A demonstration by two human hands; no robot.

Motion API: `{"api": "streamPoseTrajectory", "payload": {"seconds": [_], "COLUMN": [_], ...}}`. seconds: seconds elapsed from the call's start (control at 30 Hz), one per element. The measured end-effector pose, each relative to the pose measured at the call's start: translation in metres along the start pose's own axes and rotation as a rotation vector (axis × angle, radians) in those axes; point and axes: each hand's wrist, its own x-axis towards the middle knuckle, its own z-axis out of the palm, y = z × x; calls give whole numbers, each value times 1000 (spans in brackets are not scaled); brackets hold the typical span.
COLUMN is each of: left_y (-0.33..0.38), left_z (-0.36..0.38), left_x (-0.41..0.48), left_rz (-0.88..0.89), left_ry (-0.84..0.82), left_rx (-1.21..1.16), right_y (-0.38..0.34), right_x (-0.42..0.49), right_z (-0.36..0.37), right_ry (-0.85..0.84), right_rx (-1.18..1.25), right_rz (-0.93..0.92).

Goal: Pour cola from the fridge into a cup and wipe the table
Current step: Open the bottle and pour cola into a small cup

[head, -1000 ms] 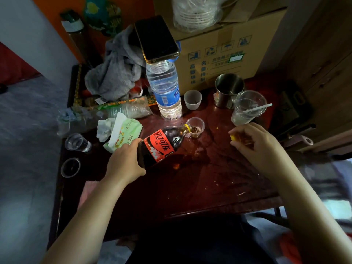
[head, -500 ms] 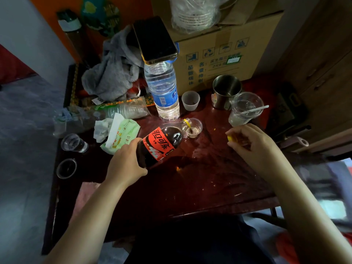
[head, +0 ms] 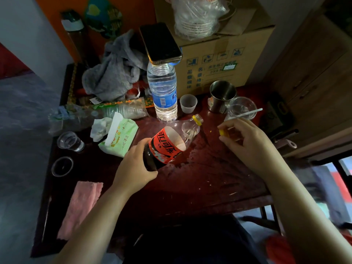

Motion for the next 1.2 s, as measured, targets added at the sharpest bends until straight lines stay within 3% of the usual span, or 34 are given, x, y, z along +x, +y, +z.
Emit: {"api": "streamPoseTrajectory", "payload": {"seconds": [0.67, 0.93, 1.2], "left_y": [42, 60, 75], "left_z": [-4, 4, 12], "left_x": [-42, -94, -138], "left_rz": [318, 384, 513], "left_ry": [63, -67, -296], "left_rx": [-112, -118, -89], "right_y": [-59, -68, -83], "right_x": [-44, -128, -228], "right_z": [-33, -52, -54], "right_ry": [158, 226, 328], "right_rx": [-85, -79, 20], "right_rz": [-127, -68, 126]}}
